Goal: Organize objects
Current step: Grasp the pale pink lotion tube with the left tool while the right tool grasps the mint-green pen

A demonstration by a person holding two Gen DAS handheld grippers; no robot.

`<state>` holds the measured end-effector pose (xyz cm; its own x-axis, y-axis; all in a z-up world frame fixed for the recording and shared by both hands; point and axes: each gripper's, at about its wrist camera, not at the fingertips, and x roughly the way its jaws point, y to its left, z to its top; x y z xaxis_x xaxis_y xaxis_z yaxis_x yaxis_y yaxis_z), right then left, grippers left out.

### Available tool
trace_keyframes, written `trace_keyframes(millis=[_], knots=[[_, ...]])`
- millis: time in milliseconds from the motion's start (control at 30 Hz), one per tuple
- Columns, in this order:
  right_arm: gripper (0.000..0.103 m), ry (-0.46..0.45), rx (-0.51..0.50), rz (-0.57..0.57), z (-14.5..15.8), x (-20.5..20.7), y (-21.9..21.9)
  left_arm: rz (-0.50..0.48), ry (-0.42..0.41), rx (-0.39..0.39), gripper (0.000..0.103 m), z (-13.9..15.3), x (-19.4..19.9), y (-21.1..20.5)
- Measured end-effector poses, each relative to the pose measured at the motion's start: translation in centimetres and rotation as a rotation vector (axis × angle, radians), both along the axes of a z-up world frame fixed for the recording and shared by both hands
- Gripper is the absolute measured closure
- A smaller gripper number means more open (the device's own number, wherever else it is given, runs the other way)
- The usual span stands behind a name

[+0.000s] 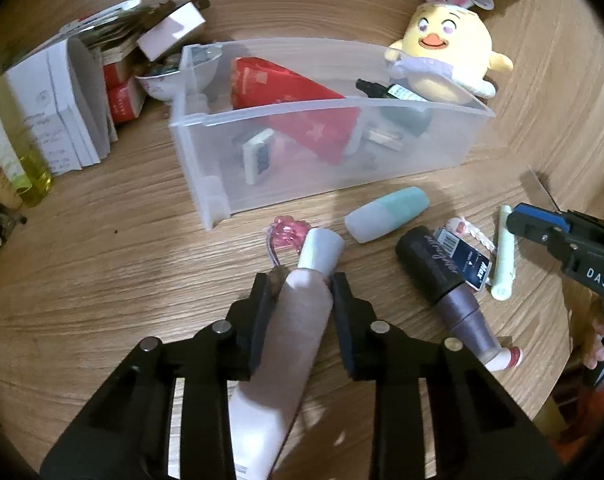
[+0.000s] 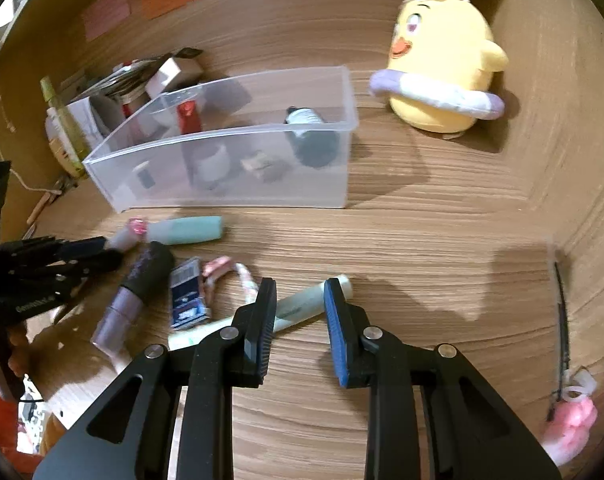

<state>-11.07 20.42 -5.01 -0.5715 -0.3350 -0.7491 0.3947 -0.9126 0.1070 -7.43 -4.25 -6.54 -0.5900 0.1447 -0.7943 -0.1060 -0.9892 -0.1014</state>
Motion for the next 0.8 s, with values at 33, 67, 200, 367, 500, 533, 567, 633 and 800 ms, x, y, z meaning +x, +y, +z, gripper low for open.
trace_keyframes(millis=[33,67,200,367,500,533,567,633,800], knots=[[0.081,-0.003,0.0,-0.004,0.0,-0.1,0.3,0.004,0.002,0.005,0.075,0.1,0.1,-0.2],[0.081,-0.009,-0.002,-0.01,0.0,-0.2,0.6,0.004,0.002,0.007,0.075,0.2,0.2,-0.4],[0.072,-0.041,-0.024,-0.02,0.0,-0.5,1.6,0.022,0.01,0.027,0.077,0.7,0.5,-1.2],[0.033,-0.028,-0.062,-0.035,0.3,-0.2,2.0,0.039,0.033,0.042,0.077,1.5,1.3,-1.8],[0.033,-0.069,-0.083,-0.009,0.0,-0.4,1.2,0.04,0.039,0.032,0.077,1.7,1.9,-2.1],[0.033,-0.078,-0.084,-0.009,-0.2,-0.5,1.0,0.04,0.037,0.026,0.077,1.7,1.9,-2.1],[0.033,-0.092,-0.089,-0.007,-0.5,-0.6,0.6,0.039,0.033,0.022,0.077,1.6,1.9,-2.1],[0.032,-0.121,-0.106,0.002,-1.1,-0.9,-0.1,0.039,0.027,0.022,0.077,1.3,1.8,-2.2],[0.051,-0.094,-0.086,-0.012,-1.3,-0.9,-1.0,0.013,-0.003,0.047,0.077,0.8,1.1,-1.9]])
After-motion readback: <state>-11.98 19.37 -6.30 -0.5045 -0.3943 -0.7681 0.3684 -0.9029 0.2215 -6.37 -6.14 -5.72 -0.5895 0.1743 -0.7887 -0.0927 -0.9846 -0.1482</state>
